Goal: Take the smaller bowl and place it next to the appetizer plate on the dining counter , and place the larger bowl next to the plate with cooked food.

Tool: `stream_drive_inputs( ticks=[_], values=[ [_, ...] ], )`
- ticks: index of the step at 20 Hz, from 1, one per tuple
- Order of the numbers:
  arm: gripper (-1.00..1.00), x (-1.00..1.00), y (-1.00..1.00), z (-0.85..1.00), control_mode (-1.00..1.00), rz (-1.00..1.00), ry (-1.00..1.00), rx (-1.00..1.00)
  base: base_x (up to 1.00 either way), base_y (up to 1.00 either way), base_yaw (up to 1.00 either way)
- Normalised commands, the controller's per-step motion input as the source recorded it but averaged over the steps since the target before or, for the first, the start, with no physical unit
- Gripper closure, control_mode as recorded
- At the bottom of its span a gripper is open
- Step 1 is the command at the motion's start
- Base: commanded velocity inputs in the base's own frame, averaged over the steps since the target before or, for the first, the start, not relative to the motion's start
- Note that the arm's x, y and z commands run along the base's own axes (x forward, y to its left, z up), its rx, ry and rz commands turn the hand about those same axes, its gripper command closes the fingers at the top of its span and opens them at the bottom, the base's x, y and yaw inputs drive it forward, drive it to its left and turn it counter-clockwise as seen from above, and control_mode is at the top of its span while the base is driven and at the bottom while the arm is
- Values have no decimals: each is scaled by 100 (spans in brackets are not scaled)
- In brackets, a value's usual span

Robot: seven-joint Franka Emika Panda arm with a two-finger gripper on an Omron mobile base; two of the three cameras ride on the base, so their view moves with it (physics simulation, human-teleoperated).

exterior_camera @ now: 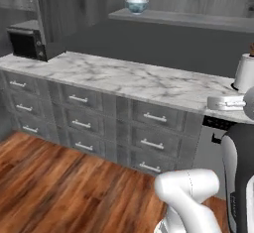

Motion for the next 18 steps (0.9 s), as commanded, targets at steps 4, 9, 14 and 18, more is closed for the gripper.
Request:
stream_drive_inputs(
  ticks=[4,9,14,18],
  values=[
    [-100,0,0,0,100,0,0,0,100,8,-30],
    [-100,0,0,0,100,0,0,0,100,30,-25],
    [-100,0,0,0,100,0,0,0,91,40,-22],
    [-100,0,0,0,100,0,0,0,76,47,-20]
  ],
)
